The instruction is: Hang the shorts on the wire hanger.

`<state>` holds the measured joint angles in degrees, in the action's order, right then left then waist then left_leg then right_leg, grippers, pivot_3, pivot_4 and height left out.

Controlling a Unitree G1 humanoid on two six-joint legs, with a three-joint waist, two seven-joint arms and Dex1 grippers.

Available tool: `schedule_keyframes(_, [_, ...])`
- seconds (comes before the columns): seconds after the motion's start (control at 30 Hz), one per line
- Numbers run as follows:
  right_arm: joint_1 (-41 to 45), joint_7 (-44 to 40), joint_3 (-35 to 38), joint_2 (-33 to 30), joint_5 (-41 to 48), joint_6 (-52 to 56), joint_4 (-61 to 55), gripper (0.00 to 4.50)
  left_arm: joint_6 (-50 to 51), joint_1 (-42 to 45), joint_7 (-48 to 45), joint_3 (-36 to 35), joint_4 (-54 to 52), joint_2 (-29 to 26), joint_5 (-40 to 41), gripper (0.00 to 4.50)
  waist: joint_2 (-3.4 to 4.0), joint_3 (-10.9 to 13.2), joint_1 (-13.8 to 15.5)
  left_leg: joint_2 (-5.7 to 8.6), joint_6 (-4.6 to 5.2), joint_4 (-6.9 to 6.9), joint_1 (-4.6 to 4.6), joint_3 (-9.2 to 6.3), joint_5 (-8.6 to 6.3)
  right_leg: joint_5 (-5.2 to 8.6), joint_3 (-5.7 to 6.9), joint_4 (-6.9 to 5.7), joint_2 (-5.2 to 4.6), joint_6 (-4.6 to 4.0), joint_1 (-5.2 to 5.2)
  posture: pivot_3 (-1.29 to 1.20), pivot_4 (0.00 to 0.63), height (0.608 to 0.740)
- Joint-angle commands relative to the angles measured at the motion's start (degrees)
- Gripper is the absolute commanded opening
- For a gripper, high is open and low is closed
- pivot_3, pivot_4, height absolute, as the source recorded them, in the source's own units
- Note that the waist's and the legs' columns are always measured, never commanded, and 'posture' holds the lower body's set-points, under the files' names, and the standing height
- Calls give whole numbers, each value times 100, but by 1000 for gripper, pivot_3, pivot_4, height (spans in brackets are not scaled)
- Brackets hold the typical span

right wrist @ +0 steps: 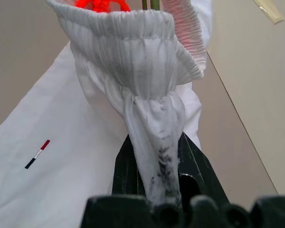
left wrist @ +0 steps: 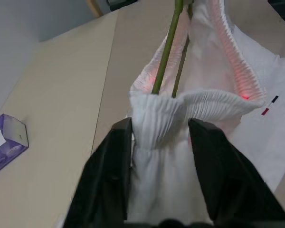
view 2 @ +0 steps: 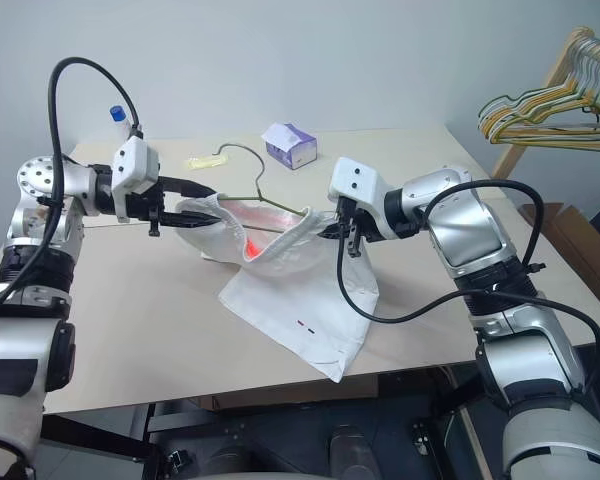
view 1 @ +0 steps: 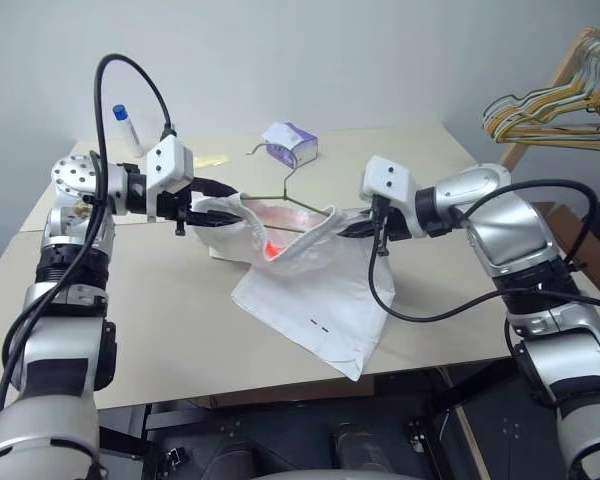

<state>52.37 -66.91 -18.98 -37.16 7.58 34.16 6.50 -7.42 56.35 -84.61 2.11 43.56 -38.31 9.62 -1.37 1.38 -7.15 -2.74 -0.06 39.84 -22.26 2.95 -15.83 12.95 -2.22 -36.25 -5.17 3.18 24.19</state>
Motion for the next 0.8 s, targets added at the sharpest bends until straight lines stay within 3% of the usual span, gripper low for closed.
schedule_keyframes(0.03, [-41, 133, 424, -85, 154, 211, -115, 0, -117, 318, 328, -356, 102, -12, 195, 3532, 0, 0, 0, 0, 0, 0, -1, 0, 0, 0, 0, 1, 0, 0, 0, -77, 0, 740])
schedule_keyframes(0.13, [-219, 300, 710, -200, 268, 535, -235, 0, -100, 467, 887, -698, 219, 106, 347, 4468, 0, 0, 4, 1, 0, 0, -2, 1, 0, -1, 0, 1, -2, 1, 1, -77, 0, 740])
schedule_keyframes(0.33, [-637, 935, 1335, -445, 563, 1876, -851, 0, -42, 293, 1304, -999, -77, 243, 570, 4468, 0, 0, 16, 2, 0, 0, -2, 0, 0, -2, 1, 2, -6, 3, -2, -93, 0, 740])
schedule_keyframes(0.6, [-1105, 2494, 2742, -413, 780, 4465, -2214, 0, 1046, -841, 1046, -1200, -2031, 494, 1677, 4468, 4, -3, -10, 1, 0, 1, 1, 2, 0, -3, -3, -2, -5, 1, 0, -138, 0, 740])
schedule_keyframes(0.7, [-1107, 3279, 3123, -260, 438, 5542, -2438, 0, 1294, -1225, 1308, -1165, -2732, 648, 1868, 4468, 8, -7, -22, 1, 0, 1, 2, 1, 0, -3, -4, 0, -5, 2, -3, -161, 0, 740])
schedule_keyframes(0.8, [-1139, 4141, 3474, -19, 90, 5834, -2465, 0, 1526, -1501, 1535, -1155, -3299, 787, 2060, 4468, 16, -13, -39, 2, 0, 1, 6, 3, 0, -3, -7, 1, -6, 2, -7, -174, 0, 740])
